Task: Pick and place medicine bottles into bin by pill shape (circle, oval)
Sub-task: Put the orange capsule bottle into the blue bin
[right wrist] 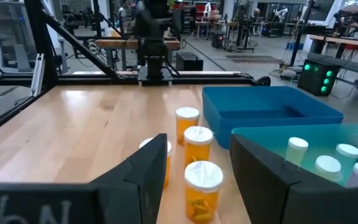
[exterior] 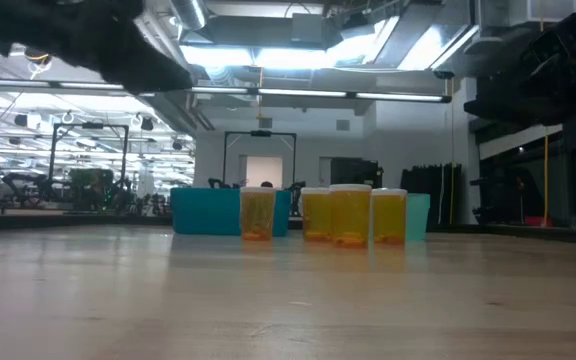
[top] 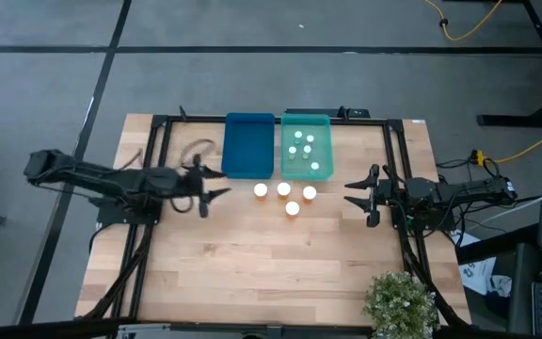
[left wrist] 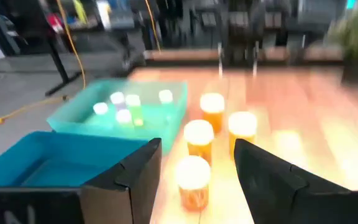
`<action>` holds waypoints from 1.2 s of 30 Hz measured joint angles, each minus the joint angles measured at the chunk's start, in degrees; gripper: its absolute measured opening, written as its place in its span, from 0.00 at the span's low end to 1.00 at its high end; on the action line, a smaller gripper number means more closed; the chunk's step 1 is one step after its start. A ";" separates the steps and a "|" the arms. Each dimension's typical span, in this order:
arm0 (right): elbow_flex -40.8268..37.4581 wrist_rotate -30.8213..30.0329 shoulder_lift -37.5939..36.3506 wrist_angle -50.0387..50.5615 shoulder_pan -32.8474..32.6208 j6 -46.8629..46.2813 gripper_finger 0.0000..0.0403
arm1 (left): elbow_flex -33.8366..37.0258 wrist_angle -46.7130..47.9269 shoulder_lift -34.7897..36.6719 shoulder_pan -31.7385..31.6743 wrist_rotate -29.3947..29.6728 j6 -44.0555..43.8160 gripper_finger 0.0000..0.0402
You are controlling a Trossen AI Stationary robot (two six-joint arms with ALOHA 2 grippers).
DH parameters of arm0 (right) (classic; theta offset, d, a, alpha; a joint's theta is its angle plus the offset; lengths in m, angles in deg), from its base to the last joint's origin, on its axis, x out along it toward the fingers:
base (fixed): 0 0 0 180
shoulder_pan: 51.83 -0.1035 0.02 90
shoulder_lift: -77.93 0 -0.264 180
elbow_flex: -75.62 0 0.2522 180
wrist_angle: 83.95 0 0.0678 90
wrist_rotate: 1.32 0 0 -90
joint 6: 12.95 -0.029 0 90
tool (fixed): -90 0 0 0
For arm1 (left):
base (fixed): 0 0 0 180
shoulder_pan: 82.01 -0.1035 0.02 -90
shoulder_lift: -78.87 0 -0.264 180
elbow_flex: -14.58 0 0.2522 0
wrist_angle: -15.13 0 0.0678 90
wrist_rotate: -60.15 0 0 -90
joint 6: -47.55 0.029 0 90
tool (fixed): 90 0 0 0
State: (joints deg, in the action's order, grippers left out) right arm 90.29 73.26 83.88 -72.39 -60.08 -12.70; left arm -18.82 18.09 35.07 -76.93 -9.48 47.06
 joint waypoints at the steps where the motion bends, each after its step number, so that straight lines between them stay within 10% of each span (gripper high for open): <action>1: 0.00 0.00 0.00 0.00 0.00 0.04 0.44 | -1.40 0.39 -3.20 0.47 0.50 0.76 0.48; 14: 0.00 0.00 0.00 -0.02 0.00 0.04 0.44 | -23.33 19.72 -34.10 3.13 5.05 -4.34 0.48; 36: 0.06 0.00 0.00 -0.02 0.00 0.00 0.44 | -27.86 34.53 -37.64 1.77 -0.26 -37.97 0.59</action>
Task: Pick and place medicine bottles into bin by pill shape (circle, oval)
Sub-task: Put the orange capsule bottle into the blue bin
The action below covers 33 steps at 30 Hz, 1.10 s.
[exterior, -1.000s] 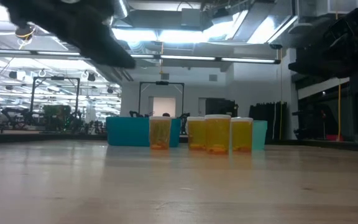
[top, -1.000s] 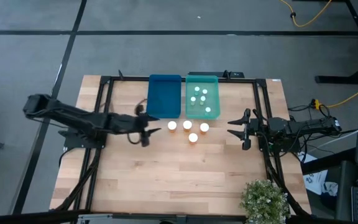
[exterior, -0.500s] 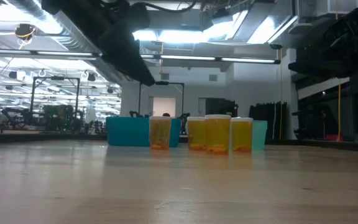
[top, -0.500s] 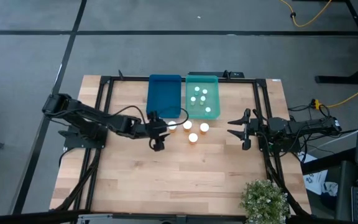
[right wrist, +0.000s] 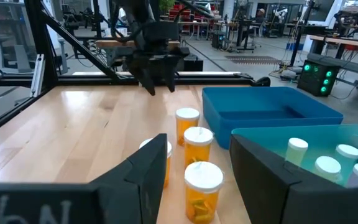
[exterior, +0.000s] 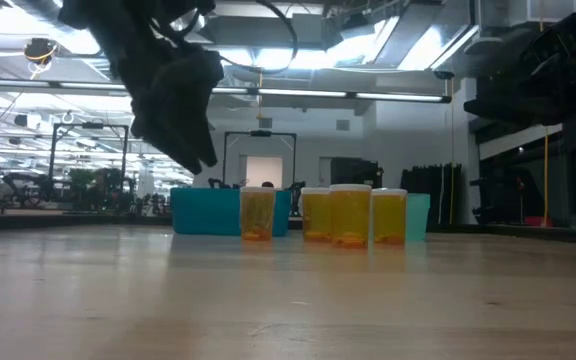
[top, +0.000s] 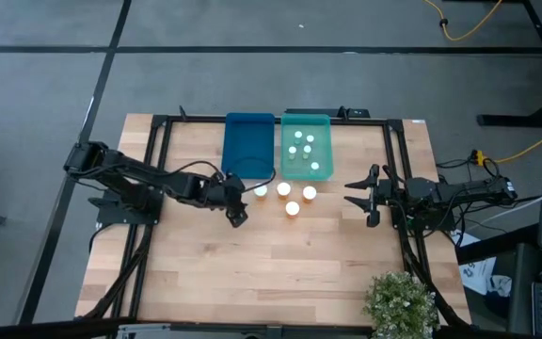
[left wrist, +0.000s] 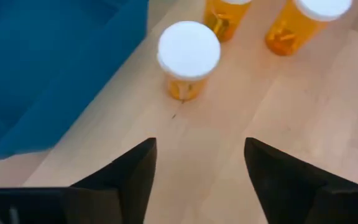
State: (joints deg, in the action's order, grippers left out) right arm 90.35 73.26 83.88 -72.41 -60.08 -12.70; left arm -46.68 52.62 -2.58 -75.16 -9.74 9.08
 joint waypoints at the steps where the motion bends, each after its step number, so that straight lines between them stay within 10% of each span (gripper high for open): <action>1: 0.00 0.00 0.00 0.00 -0.01 0.04 0.44 | 0.24 -0.50 0.00 0.00 0.10 0.03 0.61; 8: 0.00 0.00 0.00 -0.03 -0.02 0.07 0.44 | 0.67 -3.02 -2.91 0.00 0.82 -0.35 0.74; 33: 0.00 0.00 0.02 -0.02 -0.02 0.09 0.44 | 0.68 -22.64 -17.14 -4.28 9.45 4.53 0.73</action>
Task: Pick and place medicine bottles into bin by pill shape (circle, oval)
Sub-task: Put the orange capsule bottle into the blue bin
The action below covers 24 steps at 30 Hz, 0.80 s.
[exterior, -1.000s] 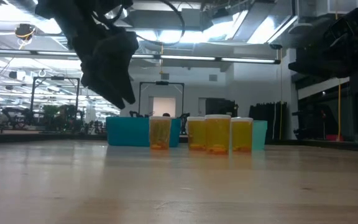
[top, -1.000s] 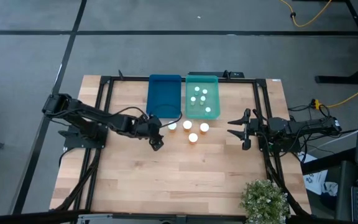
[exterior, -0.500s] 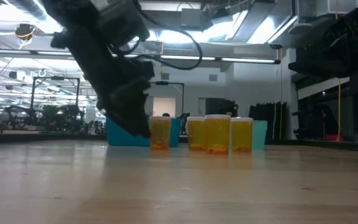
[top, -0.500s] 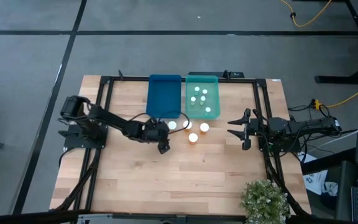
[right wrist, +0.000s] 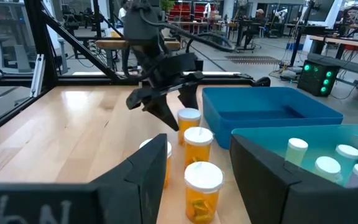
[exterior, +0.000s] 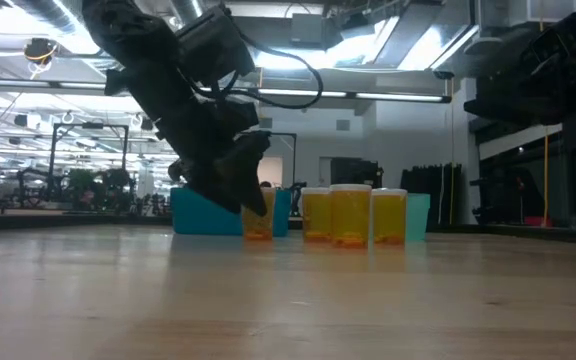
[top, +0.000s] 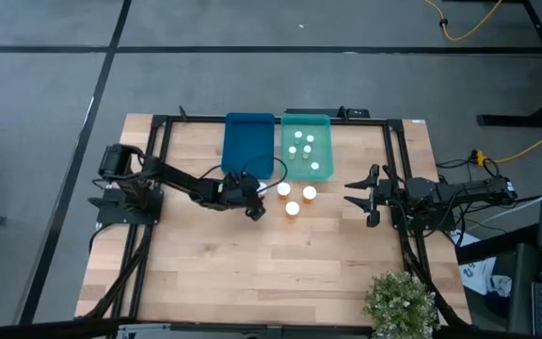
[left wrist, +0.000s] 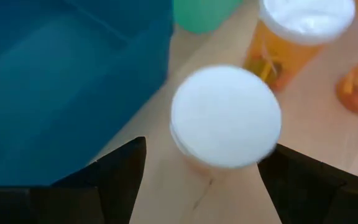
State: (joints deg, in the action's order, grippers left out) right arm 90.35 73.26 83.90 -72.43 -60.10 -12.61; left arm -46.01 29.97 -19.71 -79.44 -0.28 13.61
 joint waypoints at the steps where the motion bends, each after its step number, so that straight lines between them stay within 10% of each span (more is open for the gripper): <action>1: 0.00 0.00 0.00 0.00 0.00 -0.04 0.44 | 0.00 -0.61 0.00 -0.21 0.02 0.02 0.73; 24: 0.00 0.00 0.00 0.00 0.00 -0.06 0.44 | -0.02 -10.99 -4.24 -0.79 -0.07 0.15 0.73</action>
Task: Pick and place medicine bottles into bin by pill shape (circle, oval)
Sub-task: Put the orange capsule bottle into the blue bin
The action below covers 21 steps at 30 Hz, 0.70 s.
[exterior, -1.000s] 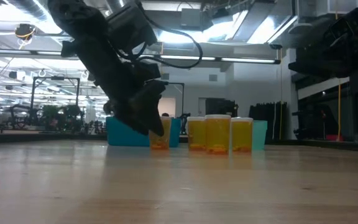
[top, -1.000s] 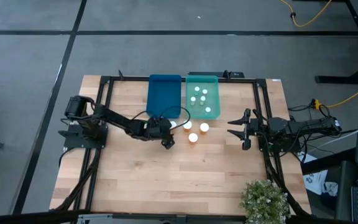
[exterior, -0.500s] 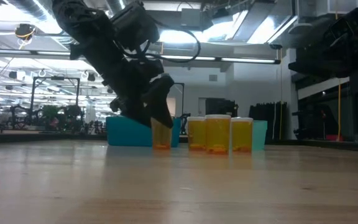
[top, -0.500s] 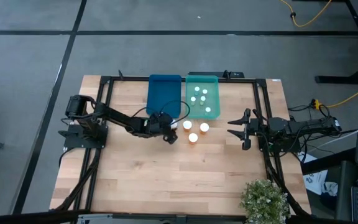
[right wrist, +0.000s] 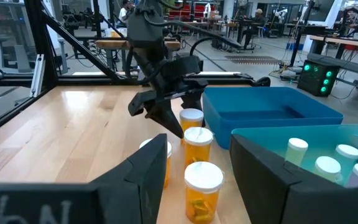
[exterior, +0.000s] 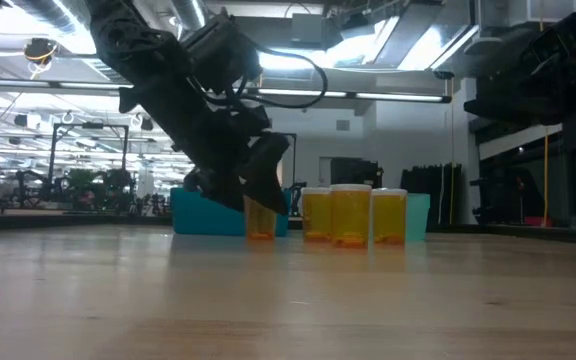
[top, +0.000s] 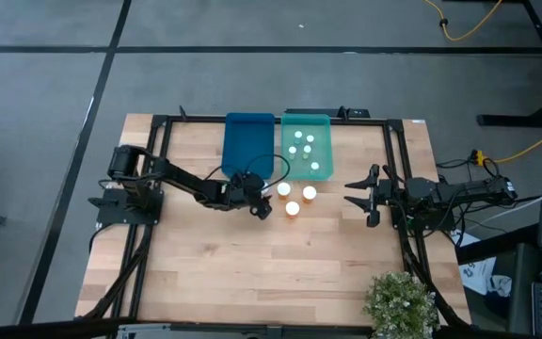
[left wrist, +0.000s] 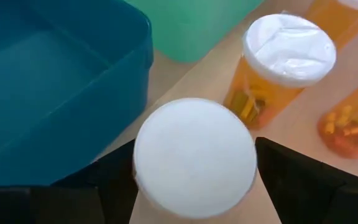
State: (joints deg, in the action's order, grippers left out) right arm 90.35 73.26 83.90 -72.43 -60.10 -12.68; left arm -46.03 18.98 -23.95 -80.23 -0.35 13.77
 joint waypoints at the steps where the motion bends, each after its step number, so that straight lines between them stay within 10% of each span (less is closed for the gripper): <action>1: 0.00 0.00 0.00 0.00 0.00 0.06 0.44 | 0.00 -0.18 0.02 0.00 0.04 0.25 0.72; 12: 0.00 0.00 0.00 0.02 0.01 0.06 0.44 | 0.00 -1.01 0.83 0.15 -0.75 -0.12 0.43; 21: 0.00 0.00 0.00 0.00 0.00 0.03 0.44 | -3.26 1.10 17.94 -0.31 -3.35 5.45 0.42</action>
State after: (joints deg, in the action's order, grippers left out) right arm 90.35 73.26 83.90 -72.43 -60.10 -12.65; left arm -49.29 20.08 -6.02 -80.54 -3.70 19.21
